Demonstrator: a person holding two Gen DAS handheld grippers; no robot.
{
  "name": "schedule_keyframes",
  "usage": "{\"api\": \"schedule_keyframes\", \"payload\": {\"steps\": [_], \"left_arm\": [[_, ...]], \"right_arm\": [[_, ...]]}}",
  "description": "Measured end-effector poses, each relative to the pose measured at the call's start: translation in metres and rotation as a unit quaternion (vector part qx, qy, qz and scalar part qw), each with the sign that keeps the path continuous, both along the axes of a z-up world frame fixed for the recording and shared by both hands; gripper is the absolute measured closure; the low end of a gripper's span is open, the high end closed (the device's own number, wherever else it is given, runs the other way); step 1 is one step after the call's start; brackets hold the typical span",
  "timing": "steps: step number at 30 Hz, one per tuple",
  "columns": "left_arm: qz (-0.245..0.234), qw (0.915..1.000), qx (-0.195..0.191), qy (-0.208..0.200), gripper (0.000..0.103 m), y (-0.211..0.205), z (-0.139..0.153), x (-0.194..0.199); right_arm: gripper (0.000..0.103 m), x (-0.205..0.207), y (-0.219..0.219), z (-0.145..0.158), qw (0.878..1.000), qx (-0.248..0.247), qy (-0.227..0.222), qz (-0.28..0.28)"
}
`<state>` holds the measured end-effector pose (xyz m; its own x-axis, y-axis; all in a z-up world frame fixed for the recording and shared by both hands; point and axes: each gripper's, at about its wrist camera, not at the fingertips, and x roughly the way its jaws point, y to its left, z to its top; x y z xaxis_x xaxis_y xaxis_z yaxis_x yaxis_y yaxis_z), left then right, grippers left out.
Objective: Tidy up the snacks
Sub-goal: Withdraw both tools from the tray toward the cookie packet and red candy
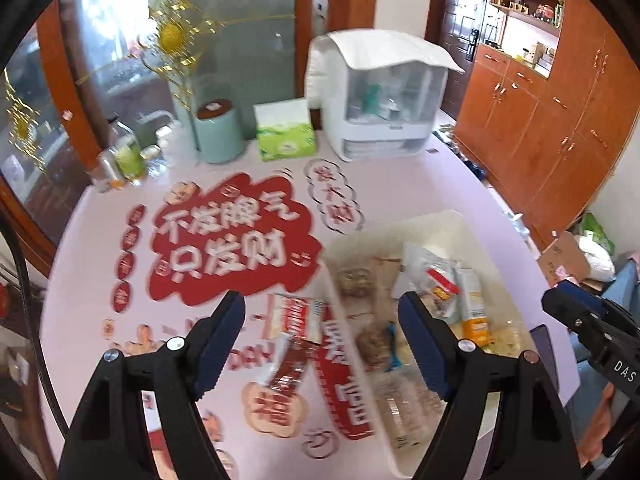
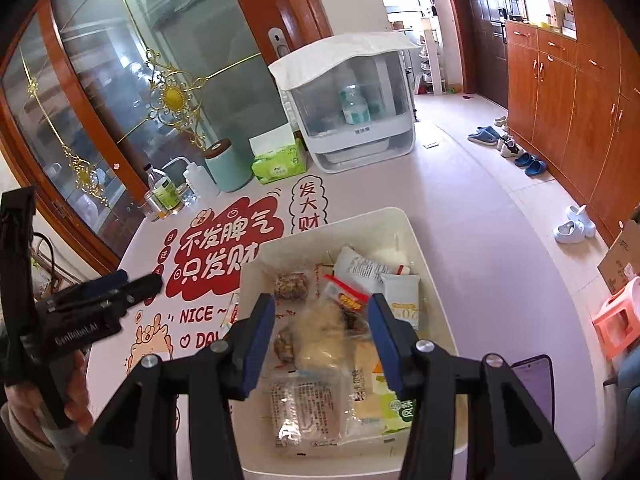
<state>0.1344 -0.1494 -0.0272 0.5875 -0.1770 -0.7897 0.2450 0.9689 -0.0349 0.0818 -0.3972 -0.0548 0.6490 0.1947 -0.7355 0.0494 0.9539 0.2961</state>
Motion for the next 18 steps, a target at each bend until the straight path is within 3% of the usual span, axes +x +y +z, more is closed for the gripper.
{"api": "schedule_keyframes", "payload": {"steps": [6,12,15,18], "left_arm": [[-0.001,0.9979,0.051,-0.040,0.025,0.035,0.040,-0.001],[-0.025,0.9897,0.112,-0.086,0.025,0.066,0.080,-0.001],[-0.050,0.9828,0.145,-0.103,0.024,0.079,0.097,0.006],[-0.095,0.9679,0.196,-0.125,0.017,0.084,0.110,0.021]], "right_arm": [[0.054,-0.002,0.027,0.015,1.000,0.006,-0.017,0.023],[0.054,-0.004,0.062,0.036,0.999,-0.001,-0.031,0.043],[0.054,-0.004,0.081,0.048,0.998,-0.002,-0.038,0.042],[0.054,-0.002,0.098,0.058,0.999,-0.004,-0.040,0.036]]}}
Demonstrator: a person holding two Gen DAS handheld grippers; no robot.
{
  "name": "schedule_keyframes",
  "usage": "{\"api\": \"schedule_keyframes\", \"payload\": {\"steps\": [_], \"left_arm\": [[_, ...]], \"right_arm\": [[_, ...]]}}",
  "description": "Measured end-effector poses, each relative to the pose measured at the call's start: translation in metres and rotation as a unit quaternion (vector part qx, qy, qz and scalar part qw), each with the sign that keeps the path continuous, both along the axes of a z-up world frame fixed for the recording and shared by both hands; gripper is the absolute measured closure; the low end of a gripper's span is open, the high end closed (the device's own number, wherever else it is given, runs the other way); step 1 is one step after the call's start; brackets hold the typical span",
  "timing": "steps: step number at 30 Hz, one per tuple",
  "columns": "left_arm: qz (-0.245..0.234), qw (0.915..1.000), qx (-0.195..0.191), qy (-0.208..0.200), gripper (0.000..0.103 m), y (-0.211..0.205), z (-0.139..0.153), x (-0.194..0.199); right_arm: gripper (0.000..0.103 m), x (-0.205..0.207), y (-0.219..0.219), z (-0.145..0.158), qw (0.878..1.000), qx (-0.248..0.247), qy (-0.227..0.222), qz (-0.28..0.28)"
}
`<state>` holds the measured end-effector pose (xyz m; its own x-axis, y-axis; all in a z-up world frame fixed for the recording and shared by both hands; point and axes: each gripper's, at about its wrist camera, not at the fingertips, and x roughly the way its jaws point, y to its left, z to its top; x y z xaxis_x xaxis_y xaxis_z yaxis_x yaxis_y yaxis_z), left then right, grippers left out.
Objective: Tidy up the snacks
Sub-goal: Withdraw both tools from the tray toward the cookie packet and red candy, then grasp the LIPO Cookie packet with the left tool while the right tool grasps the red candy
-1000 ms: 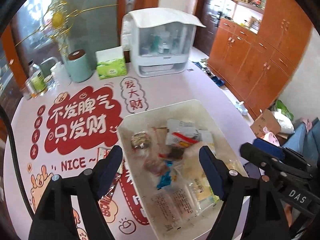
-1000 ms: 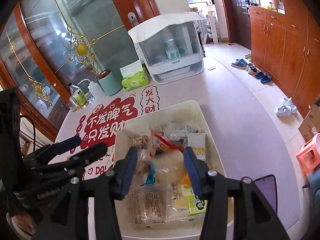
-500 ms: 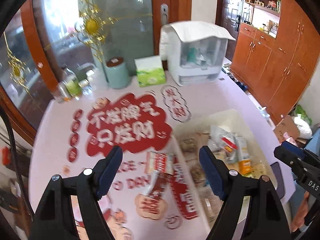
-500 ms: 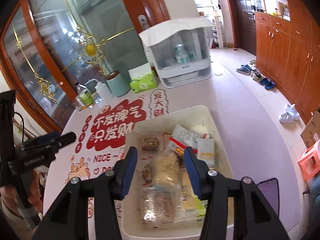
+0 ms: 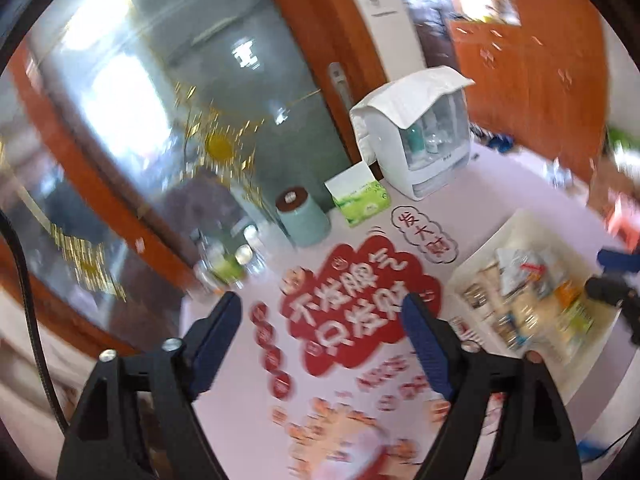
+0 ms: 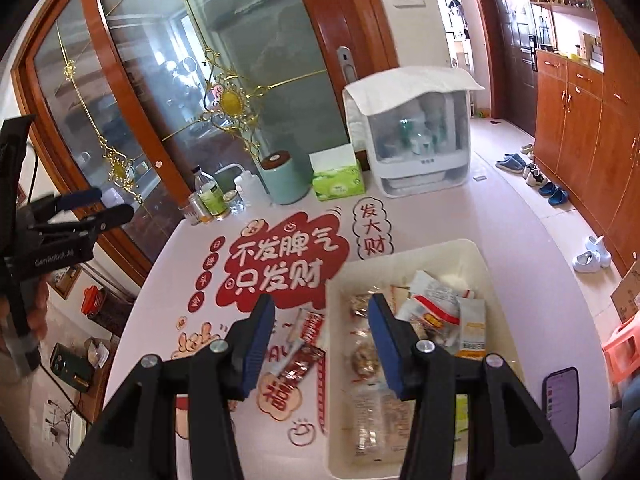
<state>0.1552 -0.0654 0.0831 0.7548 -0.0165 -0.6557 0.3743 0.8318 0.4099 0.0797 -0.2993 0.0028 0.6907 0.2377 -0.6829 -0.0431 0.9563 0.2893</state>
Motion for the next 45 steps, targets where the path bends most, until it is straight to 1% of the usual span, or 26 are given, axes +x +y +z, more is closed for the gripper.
{"api": "schedule_keyframes", "payload": {"steps": [3,5,7,9,10,12,15,18,19,21,25,26,29,31,33,36,37,38,39,40,41,43,45], "left_arm": [[-0.044,0.9975,0.051,-0.019,0.015,-0.001,0.006,0.015],[-0.086,0.9927,0.081,-0.024,0.015,-0.004,0.002,0.029],[-0.130,0.9854,0.108,-0.025,0.015,-0.009,-0.007,0.040],[-0.178,0.9753,0.129,-0.017,0.013,-0.016,-0.027,0.051],[-0.209,0.9684,0.137,-0.005,0.013,-0.020,-0.043,0.059],[-0.247,0.9585,0.140,0.025,0.013,-0.028,-0.071,0.066],[-0.299,0.9395,0.148,0.080,0.013,-0.037,-0.128,0.077],[-0.349,0.9147,0.159,0.126,0.014,-0.045,-0.186,0.079],[-0.361,0.9081,0.162,0.136,0.014,-0.047,-0.201,0.080],[-0.389,0.8910,0.170,0.161,0.014,-0.052,-0.234,0.081],[-0.419,0.8688,0.169,0.202,0.014,-0.062,-0.279,0.085],[-0.424,0.8653,0.168,0.209,0.014,-0.065,-0.288,0.086],[-0.442,0.8533,0.158,0.227,0.014,-0.071,-0.302,0.093],[-0.454,0.8459,0.152,0.236,0.014,-0.074,-0.307,0.098],[-0.458,0.8418,0.149,0.243,0.014,-0.076,-0.311,0.104],[-0.463,0.8365,0.143,0.255,0.014,-0.076,-0.315,0.112],[-0.466,0.8339,0.139,0.260,0.014,-0.076,-0.316,0.113],[-0.470,0.8315,0.136,0.264,0.014,-0.076,-0.317,0.114],[-0.474,0.8282,0.131,0.268,0.014,-0.075,-0.318,0.113],[-0.477,0.8262,0.129,0.270,0.014,-0.075,-0.319,0.113],[-0.482,0.8227,0.127,0.273,0.014,-0.076,-0.321,0.111],[-0.492,0.8168,0.123,0.276,0.014,-0.076,-0.324,0.106],[-0.502,0.8093,0.117,0.282,0.014,-0.078,-0.326,0.099]], "right_arm": [[0.053,0.005,0.019,0.007,1.000,0.002,0.001,-0.012],[0.053,0.010,0.032,0.008,1.000,0.001,0.003,-0.022],[0.053,0.014,0.046,0.006,0.999,-0.002,0.005,-0.032],[0.052,0.019,0.058,-0.001,0.999,-0.005,0.010,-0.045],[0.052,0.021,0.064,-0.006,0.998,-0.006,0.015,-0.052],[0.052,0.025,0.076,-0.023,0.997,-0.004,0.032,-0.070],[0.052,0.027,0.092,-0.056,0.993,-0.001,0.063,-0.095],[0.052,0.026,0.106,-0.094,0.989,0.007,0.097,-0.111],[0.052,0.024,0.110,-0.109,0.987,0.010,0.109,-0.118],[0.052,0.022,0.116,-0.133,0.983,0.020,0.132,-0.128],[0.052,0.021,0.125,-0.177,0.974,0.044,0.164,-0.149],[0.052,0.024,0.127,-0.187,0.972,0.046,0.170,-0.155],[0.052,0.035,0.131,-0.213,0.967,0.043,0.178,-0.178],[0.052,0.043,0.133,-0.226,0.966,0.043,0.178,-0.184],[0.052,0.054,0.136,-0.238,0.964,0.032,0.180,-0.192],[0.051,0.067,0.139,-0.256,0.960,0.021,0.196,-0.199],[0.052,0.068,0.140,-0.258,0.961,0.013,0.189,-0.202],[0.052,0.070,0.143,-0.256,0.963,-0.007,0.179,-0.203],[0.052,0.072,0.145,-0.257,0.962,-0.016,0.183,-0.201],[0.053,0.073,0.148,-0.257,0.963,-0.027,0.178,-0.200],[0.055,0.072,0.150,-0.257,0.963,-0.038,0.177,-0.198],[0.065,0.070,0.153,-0.256,0.963,-0.060,0.177,-0.194],[0.066,0.063,0.152,-0.255,0.963,-0.064,0.178,-0.191]]}}
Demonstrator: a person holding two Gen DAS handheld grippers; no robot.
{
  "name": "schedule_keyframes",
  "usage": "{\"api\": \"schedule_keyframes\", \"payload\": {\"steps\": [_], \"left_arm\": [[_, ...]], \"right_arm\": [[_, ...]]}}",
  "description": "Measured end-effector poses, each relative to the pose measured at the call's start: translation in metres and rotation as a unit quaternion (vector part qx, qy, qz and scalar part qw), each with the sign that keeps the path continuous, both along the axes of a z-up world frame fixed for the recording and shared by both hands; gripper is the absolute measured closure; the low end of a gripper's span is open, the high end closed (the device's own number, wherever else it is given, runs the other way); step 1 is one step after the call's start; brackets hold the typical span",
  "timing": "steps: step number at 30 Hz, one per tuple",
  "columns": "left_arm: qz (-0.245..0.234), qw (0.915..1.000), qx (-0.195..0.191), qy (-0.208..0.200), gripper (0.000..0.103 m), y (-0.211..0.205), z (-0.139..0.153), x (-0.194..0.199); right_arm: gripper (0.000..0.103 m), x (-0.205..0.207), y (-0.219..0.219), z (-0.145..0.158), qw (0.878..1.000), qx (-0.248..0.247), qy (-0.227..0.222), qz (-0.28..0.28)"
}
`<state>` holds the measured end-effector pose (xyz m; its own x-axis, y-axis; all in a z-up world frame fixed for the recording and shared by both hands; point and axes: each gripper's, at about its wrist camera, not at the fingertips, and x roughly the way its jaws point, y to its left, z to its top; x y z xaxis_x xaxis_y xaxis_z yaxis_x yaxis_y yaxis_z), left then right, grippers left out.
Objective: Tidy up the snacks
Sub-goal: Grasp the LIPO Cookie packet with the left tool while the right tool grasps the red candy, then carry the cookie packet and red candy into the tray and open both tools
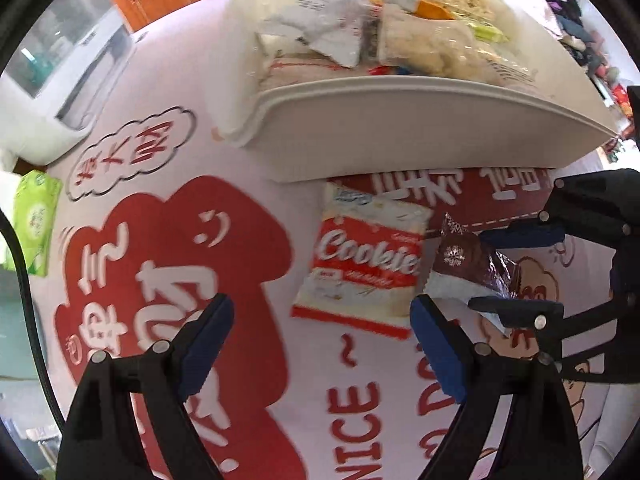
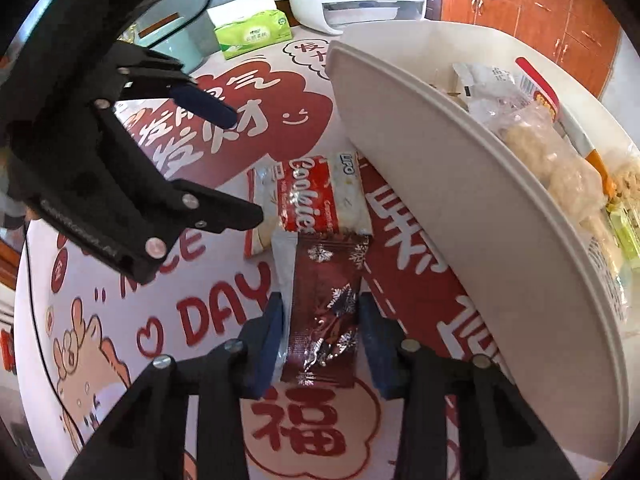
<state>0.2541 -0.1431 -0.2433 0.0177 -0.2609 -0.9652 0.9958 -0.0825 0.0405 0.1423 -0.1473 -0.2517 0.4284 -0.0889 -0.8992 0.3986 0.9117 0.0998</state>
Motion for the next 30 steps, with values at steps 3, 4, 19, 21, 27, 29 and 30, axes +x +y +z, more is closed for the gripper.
{"api": "schedule_keyframes", "payload": {"steps": [3,4,19,21,27,29,30], "left_arm": [[-0.010,0.9999,-0.001,0.006,0.014,-0.004,-0.005,-0.009],[-0.014,0.9999,0.000,0.007,0.014,-0.006,-0.008,-0.013],[0.076,0.9941,-0.030,0.071,0.059,-0.003,-0.005,-0.004],[0.099,0.9920,-0.033,0.071,0.059,0.010,-0.001,-0.011],[0.209,0.9750,-0.043,0.062,0.059,0.067,0.031,-0.042],[0.248,0.9643,-0.065,0.068,0.059,0.089,0.056,-0.051],[0.264,0.9587,-0.077,0.071,0.059,0.097,0.070,-0.058]], "right_arm": [[0.068,-0.014,-0.003,0.003,1.000,-0.002,0.004,-0.009],[0.068,-0.020,-0.004,0.003,1.000,0.000,0.005,-0.010],[0.070,-0.064,-0.013,0.008,0.999,0.029,0.009,-0.016],[0.070,-0.063,-0.013,0.010,0.999,0.032,0.006,-0.009],[0.071,-0.071,0.000,0.036,0.999,0.026,-0.017,0.033],[0.071,-0.077,0.005,0.048,0.998,0.018,-0.028,0.049],[0.071,-0.080,0.006,0.054,0.998,0.015,-0.032,0.056]]}}
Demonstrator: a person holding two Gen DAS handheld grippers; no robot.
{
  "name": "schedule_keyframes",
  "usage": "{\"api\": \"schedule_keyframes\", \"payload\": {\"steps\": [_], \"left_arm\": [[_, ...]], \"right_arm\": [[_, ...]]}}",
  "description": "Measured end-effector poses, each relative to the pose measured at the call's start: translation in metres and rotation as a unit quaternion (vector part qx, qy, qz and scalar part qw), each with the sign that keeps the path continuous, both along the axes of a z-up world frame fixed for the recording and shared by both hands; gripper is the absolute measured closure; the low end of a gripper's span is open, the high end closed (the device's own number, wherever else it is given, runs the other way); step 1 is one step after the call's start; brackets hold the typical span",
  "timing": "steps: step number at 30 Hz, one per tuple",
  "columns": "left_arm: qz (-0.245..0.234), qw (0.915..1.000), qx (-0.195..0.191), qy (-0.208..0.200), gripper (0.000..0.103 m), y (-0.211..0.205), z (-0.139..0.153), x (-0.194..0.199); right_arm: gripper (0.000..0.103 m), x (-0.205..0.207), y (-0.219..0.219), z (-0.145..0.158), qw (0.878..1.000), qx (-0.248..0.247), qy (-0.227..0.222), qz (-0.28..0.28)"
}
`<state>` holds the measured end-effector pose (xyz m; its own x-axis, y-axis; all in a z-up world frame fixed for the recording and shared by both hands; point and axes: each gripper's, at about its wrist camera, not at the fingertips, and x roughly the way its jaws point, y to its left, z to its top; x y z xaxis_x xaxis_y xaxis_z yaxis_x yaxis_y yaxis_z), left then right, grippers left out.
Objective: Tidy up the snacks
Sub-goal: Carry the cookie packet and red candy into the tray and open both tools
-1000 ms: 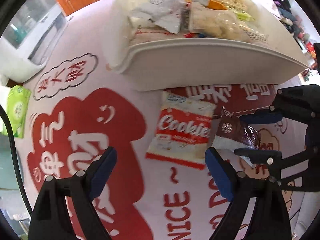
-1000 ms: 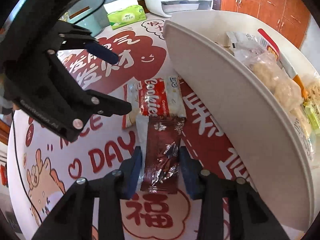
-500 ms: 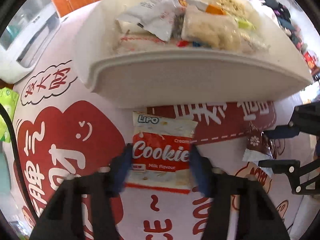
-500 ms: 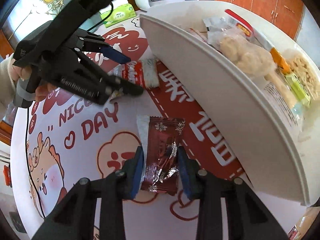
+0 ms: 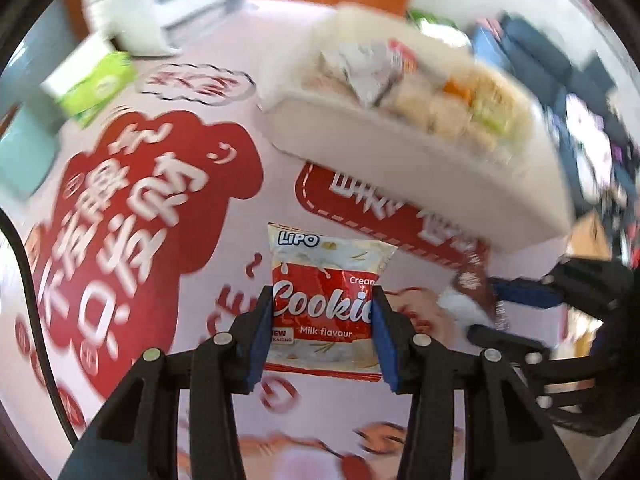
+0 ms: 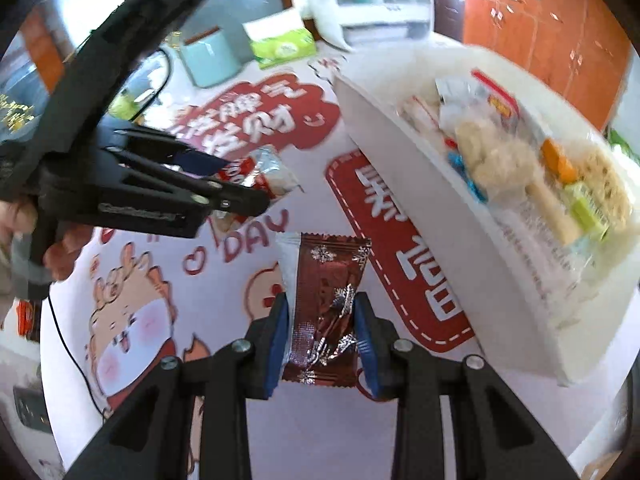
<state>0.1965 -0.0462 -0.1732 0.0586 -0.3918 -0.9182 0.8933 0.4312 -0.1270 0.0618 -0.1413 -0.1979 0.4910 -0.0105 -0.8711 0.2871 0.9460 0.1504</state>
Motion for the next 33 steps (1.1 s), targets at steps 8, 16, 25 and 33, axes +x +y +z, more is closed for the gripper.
{"api": "schedule_keyframes", "payload": {"steps": [8,16,25,33], "left_arm": [[0.086,0.9915,-0.084,-0.048,0.059,0.012,0.115,-0.046],[0.157,0.9758,-0.138,-0.065,0.059,-0.042,0.173,-0.088],[0.281,0.9500,-0.133,-0.031,0.059,-0.120,0.139,-0.090],[0.364,0.9258,-0.101,-0.014,0.059,-0.164,0.085,-0.082]], "right_arm": [[0.071,-0.021,-0.013,0.060,0.998,-0.015,-0.055,0.029],[0.071,-0.042,-0.079,0.120,0.991,-0.004,-0.132,0.015],[0.071,-0.044,-0.178,0.136,0.989,-0.006,-0.132,0.067],[0.071,-0.035,-0.233,0.127,0.987,-0.002,-0.123,0.099]]}}
